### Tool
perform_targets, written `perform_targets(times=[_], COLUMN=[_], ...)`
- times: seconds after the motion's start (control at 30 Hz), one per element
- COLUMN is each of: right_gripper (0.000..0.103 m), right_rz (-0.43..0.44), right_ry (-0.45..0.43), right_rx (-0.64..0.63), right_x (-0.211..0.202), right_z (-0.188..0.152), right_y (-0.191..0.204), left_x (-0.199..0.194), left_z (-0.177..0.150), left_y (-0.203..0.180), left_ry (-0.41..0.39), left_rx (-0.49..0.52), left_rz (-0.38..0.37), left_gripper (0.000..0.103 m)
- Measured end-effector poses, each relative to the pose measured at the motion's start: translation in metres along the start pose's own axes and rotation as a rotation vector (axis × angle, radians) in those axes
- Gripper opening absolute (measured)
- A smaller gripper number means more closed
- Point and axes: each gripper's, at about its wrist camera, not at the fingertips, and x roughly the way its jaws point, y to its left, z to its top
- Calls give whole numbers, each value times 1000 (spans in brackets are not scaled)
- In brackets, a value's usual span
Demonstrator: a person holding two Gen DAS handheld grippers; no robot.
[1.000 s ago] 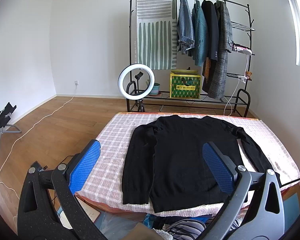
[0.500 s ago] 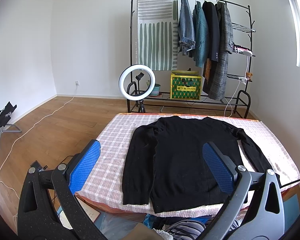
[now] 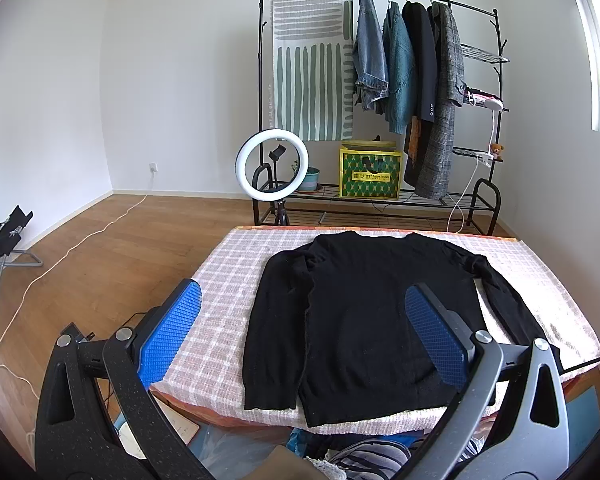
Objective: Fold large clothes
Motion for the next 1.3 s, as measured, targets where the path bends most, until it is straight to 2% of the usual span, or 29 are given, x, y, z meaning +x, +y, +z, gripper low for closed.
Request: perform_targets(times=[1.3], right_gripper=[103], right_rz=[3], right_ry=[5], right_rx=[-11], right_x=[1], right_z=[-2], right_y=[6], left_x=[2], left_z=[4], left_y=[1], left_ry=[-13], left_rx=[-6], left_rz=[-12], left_gripper=[103])
